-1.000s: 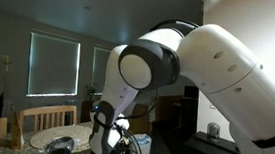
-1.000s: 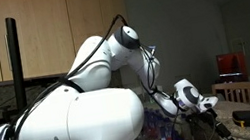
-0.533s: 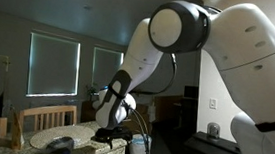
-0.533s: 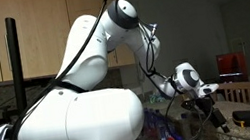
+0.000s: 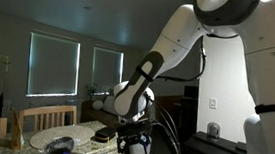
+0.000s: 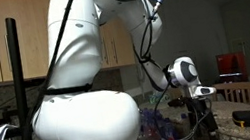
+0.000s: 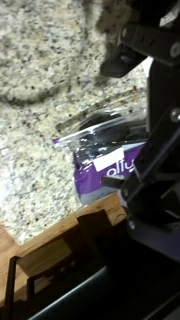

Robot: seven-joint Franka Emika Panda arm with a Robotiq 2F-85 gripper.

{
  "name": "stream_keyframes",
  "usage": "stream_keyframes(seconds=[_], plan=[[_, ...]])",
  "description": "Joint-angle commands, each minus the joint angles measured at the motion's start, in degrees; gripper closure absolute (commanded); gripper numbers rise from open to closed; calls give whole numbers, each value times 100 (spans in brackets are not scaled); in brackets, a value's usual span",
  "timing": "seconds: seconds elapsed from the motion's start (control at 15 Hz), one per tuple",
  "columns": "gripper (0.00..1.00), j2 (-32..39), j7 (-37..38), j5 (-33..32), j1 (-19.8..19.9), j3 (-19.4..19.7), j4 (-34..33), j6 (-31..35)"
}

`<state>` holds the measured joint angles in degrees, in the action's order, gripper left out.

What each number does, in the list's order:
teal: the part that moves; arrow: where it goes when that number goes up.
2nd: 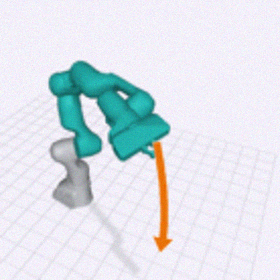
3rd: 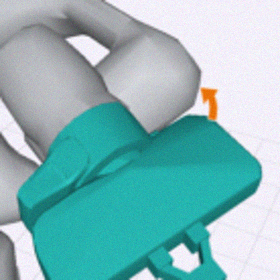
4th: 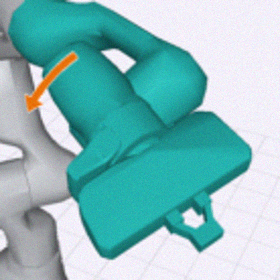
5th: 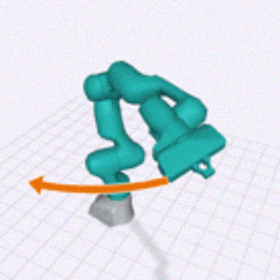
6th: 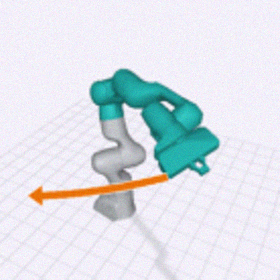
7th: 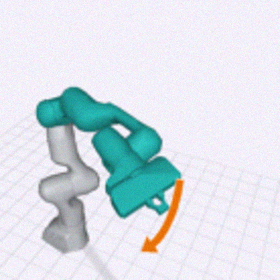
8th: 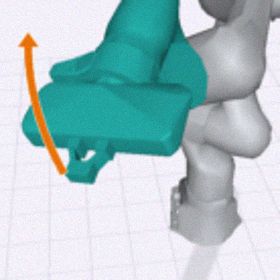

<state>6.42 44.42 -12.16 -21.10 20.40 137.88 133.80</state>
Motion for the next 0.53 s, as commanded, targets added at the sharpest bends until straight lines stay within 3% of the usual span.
stream_keyframes(seconds=[0.0,0.13,0.2,0.47], plan=[[0,-662,-1113,202,982,-879,729,-352],[0,-805,-1754,349,1298,-1179,951,-502],[0,-483,-1119,128,1379,-1289,644,-354],[0,-616,-1494,217,1529,-1433,840,-385]])
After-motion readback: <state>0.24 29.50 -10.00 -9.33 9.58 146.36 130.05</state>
